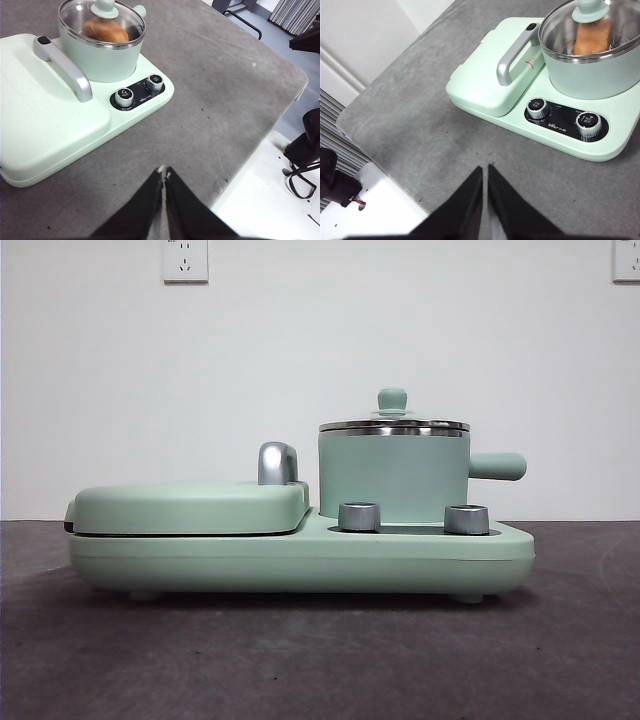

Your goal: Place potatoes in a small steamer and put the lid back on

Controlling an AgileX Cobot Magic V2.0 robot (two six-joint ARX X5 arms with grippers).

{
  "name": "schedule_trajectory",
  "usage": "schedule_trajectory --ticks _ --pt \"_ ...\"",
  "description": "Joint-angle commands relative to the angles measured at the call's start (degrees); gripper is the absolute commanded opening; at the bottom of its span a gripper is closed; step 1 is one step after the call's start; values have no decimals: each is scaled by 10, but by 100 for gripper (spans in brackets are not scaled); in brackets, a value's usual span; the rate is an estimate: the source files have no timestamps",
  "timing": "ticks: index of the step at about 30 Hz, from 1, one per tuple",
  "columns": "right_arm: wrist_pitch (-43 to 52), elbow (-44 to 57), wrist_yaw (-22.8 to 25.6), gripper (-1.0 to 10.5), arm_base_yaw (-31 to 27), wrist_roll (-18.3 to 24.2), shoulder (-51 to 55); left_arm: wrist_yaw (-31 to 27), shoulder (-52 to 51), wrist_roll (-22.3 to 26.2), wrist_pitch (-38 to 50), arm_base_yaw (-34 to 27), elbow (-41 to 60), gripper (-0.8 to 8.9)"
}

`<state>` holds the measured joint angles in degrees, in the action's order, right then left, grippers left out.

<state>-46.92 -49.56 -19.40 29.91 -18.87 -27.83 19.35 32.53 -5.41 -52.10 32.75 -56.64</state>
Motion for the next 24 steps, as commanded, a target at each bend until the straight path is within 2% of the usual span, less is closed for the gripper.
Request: schedule_trajectory --ticks 1,8,12,14,19,24 --pt "7 -4 -1 13 3 2 -1 -2 0 -2 7 3 -4 8" --pt "7 -4 -1 13 3 2 -1 -2 -9 -2 8 0 0 8" --pt "9 -4 -1 13 3 2 -1 5 -36 -2 27 -43 21 8" --pt "9 -4 -1 13 3 2 -1 5 -62 0 73 -86 59 8" --pt "9 -4 -1 13 3 2 -1 4 -152 2 252 -197 224 8" --pt "12 -4 -1 13 3 3 -1 3 -231 2 398 -267 384 8"
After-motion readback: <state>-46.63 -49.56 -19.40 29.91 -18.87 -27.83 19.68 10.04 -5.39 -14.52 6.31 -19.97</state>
